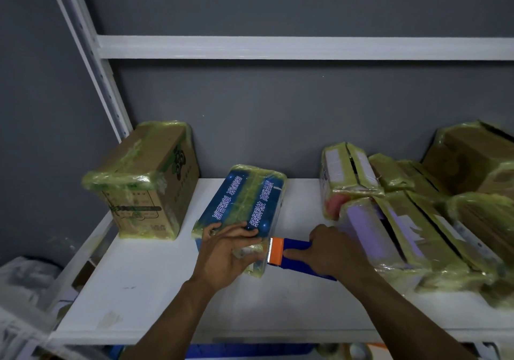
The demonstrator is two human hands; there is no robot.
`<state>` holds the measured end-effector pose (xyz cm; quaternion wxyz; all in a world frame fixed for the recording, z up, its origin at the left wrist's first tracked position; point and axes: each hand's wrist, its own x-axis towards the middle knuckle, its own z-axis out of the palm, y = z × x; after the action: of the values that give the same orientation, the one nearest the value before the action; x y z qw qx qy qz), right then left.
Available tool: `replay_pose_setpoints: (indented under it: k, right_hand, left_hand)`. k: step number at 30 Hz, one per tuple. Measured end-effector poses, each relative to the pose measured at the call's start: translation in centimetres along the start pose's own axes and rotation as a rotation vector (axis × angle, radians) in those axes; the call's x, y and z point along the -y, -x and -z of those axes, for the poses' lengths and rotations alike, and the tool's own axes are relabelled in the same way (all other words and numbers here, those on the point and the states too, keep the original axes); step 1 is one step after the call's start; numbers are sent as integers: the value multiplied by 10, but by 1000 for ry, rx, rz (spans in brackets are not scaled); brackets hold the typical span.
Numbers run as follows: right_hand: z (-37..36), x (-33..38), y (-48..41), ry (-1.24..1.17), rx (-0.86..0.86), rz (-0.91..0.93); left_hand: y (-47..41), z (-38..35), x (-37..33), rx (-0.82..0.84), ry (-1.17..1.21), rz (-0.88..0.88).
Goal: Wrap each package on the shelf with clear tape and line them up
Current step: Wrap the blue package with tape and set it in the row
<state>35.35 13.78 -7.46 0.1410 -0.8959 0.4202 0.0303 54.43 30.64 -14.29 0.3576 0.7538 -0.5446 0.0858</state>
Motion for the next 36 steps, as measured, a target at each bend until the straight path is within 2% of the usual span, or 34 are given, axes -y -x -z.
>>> replay_pose_setpoints:
  k: [10, 17, 24, 31, 34, 36]
  right_hand:
    - [-13, 4, -3, 2, -72, 17]
    - [-17, 11, 1, 152, -190, 26]
    - [-21, 15, 8, 274, -285, 90]
    - [-21, -12, 1, 64, -220, -67]
    - [-20, -27, 3, -44, -250, -111]
    - [-20, -33, 6, -122, -273, -128]
  left_hand:
    - [-2, -7, -8, -35, 10, -9]
    - [0, -7, -12, -96, 43, 4]
    - [-1, -1, -21, -45, 25, 85]
    - [7, 1, -34, -37, -25, 102]
    - [3, -1, -52, -5, -175, 116]
    - [-3, -6, -64, 44, -326, 194]
